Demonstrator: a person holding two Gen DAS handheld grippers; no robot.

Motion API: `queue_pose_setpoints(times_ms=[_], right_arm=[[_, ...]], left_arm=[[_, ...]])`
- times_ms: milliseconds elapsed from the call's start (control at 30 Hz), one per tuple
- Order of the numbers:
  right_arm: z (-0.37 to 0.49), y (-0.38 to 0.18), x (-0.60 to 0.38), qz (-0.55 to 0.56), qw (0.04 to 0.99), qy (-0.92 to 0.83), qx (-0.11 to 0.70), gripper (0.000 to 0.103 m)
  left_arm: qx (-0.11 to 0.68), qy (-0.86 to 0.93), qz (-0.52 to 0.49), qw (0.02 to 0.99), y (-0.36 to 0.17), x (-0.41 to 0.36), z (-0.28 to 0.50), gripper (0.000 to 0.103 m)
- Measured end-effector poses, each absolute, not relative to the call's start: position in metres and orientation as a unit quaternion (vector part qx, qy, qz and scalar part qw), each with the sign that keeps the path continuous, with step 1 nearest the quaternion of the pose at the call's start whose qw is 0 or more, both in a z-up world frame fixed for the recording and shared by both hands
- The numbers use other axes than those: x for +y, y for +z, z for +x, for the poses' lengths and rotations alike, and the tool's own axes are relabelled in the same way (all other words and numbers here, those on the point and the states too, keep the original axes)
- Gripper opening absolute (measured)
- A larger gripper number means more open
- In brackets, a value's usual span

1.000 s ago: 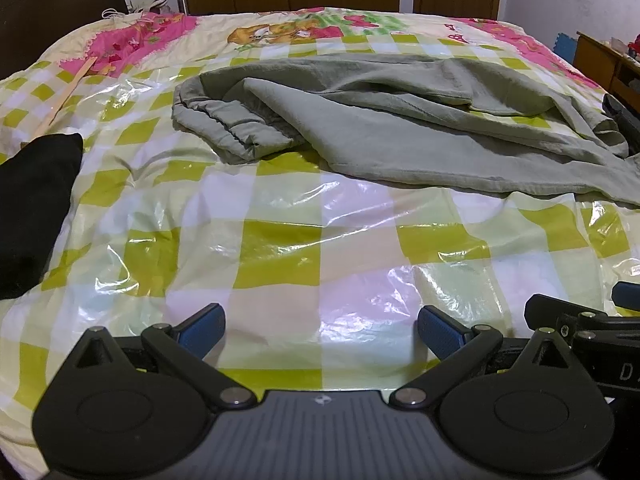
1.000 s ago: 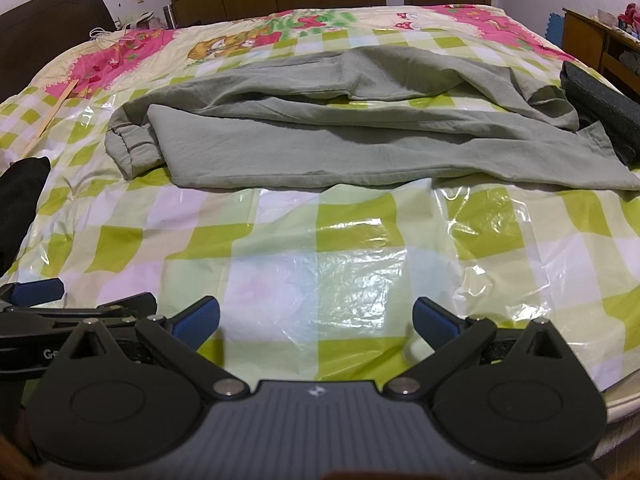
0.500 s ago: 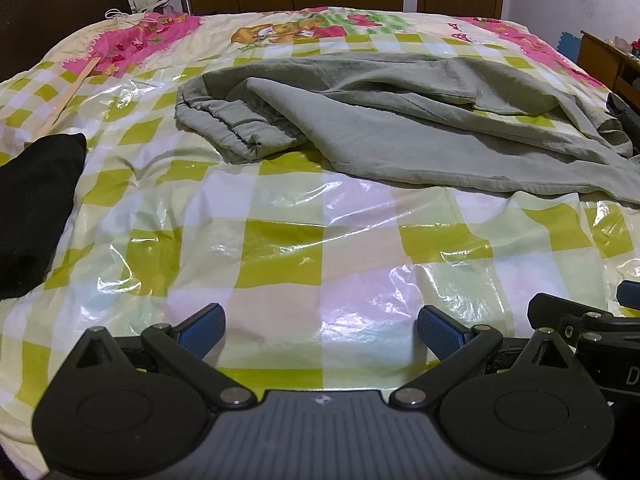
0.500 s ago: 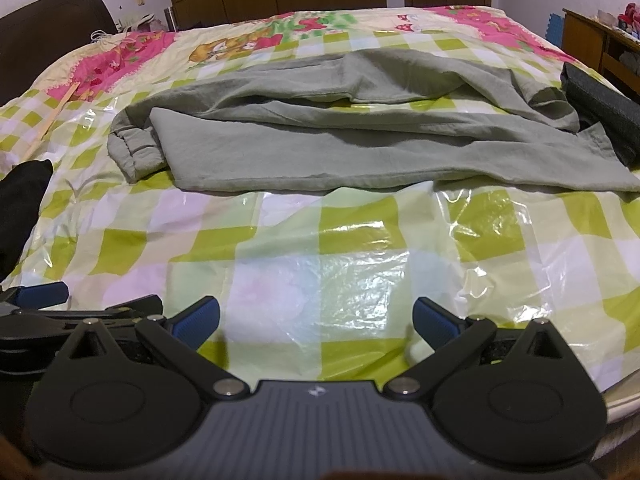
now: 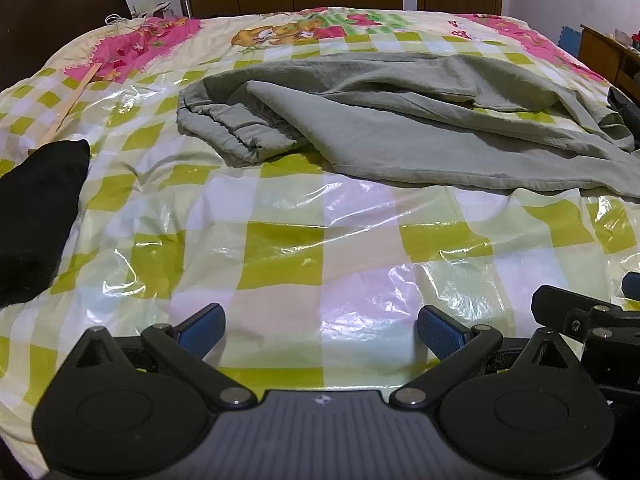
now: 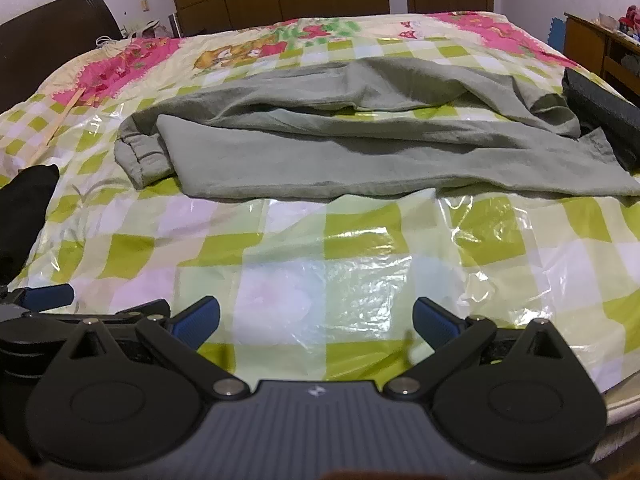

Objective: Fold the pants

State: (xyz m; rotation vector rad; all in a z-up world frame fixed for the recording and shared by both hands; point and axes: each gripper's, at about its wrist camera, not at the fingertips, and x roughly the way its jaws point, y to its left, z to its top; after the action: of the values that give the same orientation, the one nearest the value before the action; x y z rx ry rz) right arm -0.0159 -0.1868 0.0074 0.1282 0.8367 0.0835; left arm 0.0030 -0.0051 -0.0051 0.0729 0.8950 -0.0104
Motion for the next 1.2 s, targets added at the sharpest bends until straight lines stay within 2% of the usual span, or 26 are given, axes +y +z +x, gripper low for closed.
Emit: queue_pose_setpoints(times_ms=[433, 600, 700, 800, 967, 1100, 1167, 1200], right_arm=[[-0.001, 0.026, -0.183, 0.079, 0.915, 0.073, 0.389, 0.102], [0.024, 0.034, -0.163, 0.034, 0.923, 0.106, 0.368, 0.102], [0.047, 0.034, -0.150, 0.008, 0.921, 0.128, 0.368, 0.100], [0.068, 0.033, -0.135, -0.011, 0.919, 0.157, 0.361, 0.092], [0.094, 0.028, -0.107, -0.063, 0.912, 0.209, 0.347, 0.089], [0.103, 0.021, -0.100, -0.074, 0.911, 0.225, 0.339, 0.085], [0.108, 0.016, -0.103, -0.057, 0.909, 0.224, 0.346, 0.084], [0.109, 0.015, -0.106, -0.050, 0.909, 0.223, 0.348, 0.084]], left_arm=[[0.421, -0.023, 0.044, 0.906, 0.018, 0.006, 0.024, 0.103], [0.409, -0.019, 0.061, 0.910, 0.018, 0.032, 0.056, 0.103], [0.411, -0.024, 0.069, 0.909, 0.012, 0.050, 0.083, 0.103], [0.403, -0.038, 0.093, 0.910, 0.004, 0.060, 0.109, 0.103], [0.403, -0.105, 0.139, 0.899, -0.011, 0.061, 0.146, 0.103], [0.393, -0.154, 0.162, 0.892, -0.021, 0.054, 0.162, 0.099], [0.387, -0.171, 0.161, 0.892, -0.023, 0.053, 0.167, 0.093], [0.387, -0.180, 0.155, 0.891, -0.023, 0.054, 0.171, 0.087]])
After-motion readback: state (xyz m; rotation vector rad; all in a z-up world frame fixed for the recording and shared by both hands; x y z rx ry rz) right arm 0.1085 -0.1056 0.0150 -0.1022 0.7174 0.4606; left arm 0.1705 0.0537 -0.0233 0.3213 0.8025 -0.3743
